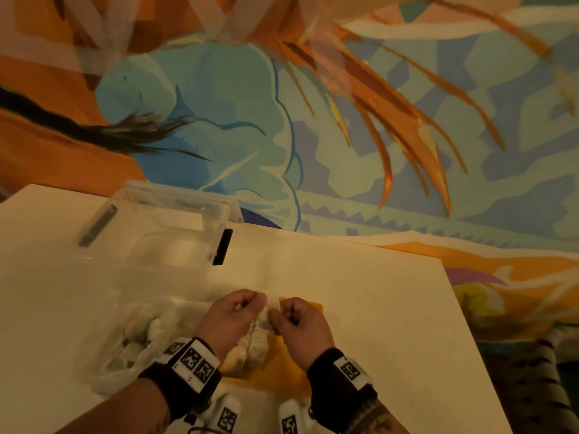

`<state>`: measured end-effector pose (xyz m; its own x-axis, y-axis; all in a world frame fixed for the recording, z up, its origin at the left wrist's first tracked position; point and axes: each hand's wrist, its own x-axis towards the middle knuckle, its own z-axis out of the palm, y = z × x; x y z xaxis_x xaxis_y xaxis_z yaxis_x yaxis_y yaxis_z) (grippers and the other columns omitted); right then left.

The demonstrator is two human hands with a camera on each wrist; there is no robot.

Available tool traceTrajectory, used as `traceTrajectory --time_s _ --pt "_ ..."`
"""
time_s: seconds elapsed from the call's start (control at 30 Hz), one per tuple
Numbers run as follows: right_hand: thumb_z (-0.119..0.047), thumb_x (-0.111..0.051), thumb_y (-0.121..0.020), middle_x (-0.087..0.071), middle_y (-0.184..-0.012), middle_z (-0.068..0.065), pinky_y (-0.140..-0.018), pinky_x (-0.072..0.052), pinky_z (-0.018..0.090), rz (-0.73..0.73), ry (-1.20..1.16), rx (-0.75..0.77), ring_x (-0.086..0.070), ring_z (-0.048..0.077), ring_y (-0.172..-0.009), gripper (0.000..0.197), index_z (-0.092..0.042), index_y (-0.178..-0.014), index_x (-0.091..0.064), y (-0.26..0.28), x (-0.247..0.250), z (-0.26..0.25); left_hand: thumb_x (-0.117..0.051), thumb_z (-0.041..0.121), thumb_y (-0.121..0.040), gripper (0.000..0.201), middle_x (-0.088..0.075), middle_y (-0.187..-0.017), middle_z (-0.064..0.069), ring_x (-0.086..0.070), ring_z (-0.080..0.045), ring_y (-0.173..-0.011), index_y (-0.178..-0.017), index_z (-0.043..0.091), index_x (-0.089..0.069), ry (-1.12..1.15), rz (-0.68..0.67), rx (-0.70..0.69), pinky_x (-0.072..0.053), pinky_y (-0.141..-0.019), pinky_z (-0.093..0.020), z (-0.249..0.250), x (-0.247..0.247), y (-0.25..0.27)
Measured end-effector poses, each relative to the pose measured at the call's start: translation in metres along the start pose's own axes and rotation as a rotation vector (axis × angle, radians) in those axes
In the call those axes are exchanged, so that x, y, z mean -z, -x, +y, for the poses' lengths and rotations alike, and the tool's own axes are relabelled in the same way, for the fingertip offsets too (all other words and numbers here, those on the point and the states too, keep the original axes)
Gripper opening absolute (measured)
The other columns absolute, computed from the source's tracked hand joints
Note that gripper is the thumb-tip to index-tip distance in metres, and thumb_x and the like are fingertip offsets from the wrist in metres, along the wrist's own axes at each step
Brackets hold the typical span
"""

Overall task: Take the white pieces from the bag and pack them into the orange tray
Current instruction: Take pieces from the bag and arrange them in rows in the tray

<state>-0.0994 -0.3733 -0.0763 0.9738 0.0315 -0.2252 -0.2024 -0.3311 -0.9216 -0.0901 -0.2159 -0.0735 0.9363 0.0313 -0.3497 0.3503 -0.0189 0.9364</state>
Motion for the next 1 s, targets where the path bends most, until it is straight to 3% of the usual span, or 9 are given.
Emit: traceTrajectory --time_s 0.1,0.27,0.37,0.47,0.57,0.7,0.83,1.0 --pt "-0.03 -0.071 -0.086 -0.056 -0.068 -0.005 -0.055 -0.04 0.018 -0.01 0.023 0.026 -0.046 0.006 -0.059 0.018 -0.014 -0.083 -0.063 0.003 0.002 0.007 -0.067 0.025 -0.091 0.013 -0.051 -0.05 0.011 -0.044 -0.009 -0.047 -0.079 0.02 -0.069 -0.114 -0.022 -0.084 -0.038 -0.05 -0.024 -0.004 -0.002 -0.002" --pt "-0.022 -0.07 -0.087 -0.043 -0.051 -0.013 -0.05 -0.035 0.016 -0.009 0.068 0.017 -0.036 0.002 -0.048 0.033 -0.025 -0.061 -0.049 0.004 0.0 0.021 -0.073 0.023 -0.087 0.004 -0.069 -0.076 0.007 -0.059 -0.004 -0.061 -0.085 0.027 -0.074 -0.208 -0.035 -0.116 -0.048 -0.061 -0.022 -0.018 0.003 -0.007" --pt "-0.025 -0.07 -0.087 -0.052 -0.06 -0.008 -0.054 -0.038 0.019 0.023 0.063 -0.065 -0.043 0.007 -0.054 0.029 -0.023 -0.065 -0.051 -0.002 -0.002 0.038 -0.071 0.027 -0.088 0.01 -0.073 -0.085 0.008 -0.067 -0.006 -0.08 -0.087 0.037 -0.072 -0.291 0.034 -0.127 -0.052 -0.077 -0.024 -0.028 0.015 -0.013" --pt "-0.033 -0.067 -0.087 -0.066 -0.076 -0.001 -0.058 -0.043 0.021 -0.001 0.194 -0.193 -0.055 0.012 -0.065 0.022 -0.025 -0.072 -0.054 -0.008 -0.005 0.058 -0.067 0.039 -0.089 0.004 -0.068 -0.094 0.009 -0.064 -0.013 -0.093 -0.089 0.036 -0.066 -0.575 0.141 -0.047 -0.05 -0.087 -0.03 -0.042 0.036 -0.023" --pt "-0.044 -0.063 -0.084 -0.071 -0.089 0.003 -0.072 -0.054 0.034 -0.137 0.395 -0.309 -0.064 0.022 -0.081 0.022 -0.028 -0.072 -0.054 -0.009 -0.014 0.07 -0.068 0.049 -0.085 0.031 -0.067 -0.107 0.003 -0.06 -0.013 -0.095 -0.108 0.029 -0.063 -0.795 0.077 0.1 -0.046 -0.086 -0.026 -0.067 0.052 -0.026" --pt "-0.054 -0.066 -0.08 -0.063 -0.099 -0.001 -0.074 -0.046 0.028 -0.311 0.522 -0.469 -0.056 0.018 -0.088 0.032 -0.027 -0.097 -0.065 -0.014 -0.023 0.075 -0.065 0.046 -0.088 0.031 -0.066 -0.112 0.003 -0.059 -0.012 -0.098 -0.115 0.032 -0.064 -0.863 -0.028 0.122 -0.047 -0.086 -0.024 -0.09 0.052 -0.017" --pt "-0.049 -0.076 -0.074 -0.064 -0.099 0.0 -0.076 -0.049 0.03 -0.314 0.509 -0.57 -0.059 0.021 -0.089 0.029 -0.026 -0.086 -0.063 -0.025 -0.032 0.083 -0.066 0.046 -0.087 0.027 -0.067 -0.106 0.006 -0.057 -0.009 -0.093 -0.111 0.034 -0.066 -0.857 0.008 0.107 -0.046 -0.081 -0.024 -0.097 0.05 -0.015" --pt "-0.046 -0.075 -0.074 -0.068 -0.102 0.003 -0.079 -0.057 0.037 -0.248 0.565 -0.598 -0.064 0.026 -0.091 0.033 -0.022 -0.096 -0.066 -0.035 -0.044 0.089 -0.069 0.047 -0.083 0.027 -0.069 -0.107 0.005 -0.062 -0.011 -0.094 -0.108 0.035 -0.068 -0.835 -0.01 0.128 -0.049 -0.085 -0.026 -0.099 0.053 -0.016"
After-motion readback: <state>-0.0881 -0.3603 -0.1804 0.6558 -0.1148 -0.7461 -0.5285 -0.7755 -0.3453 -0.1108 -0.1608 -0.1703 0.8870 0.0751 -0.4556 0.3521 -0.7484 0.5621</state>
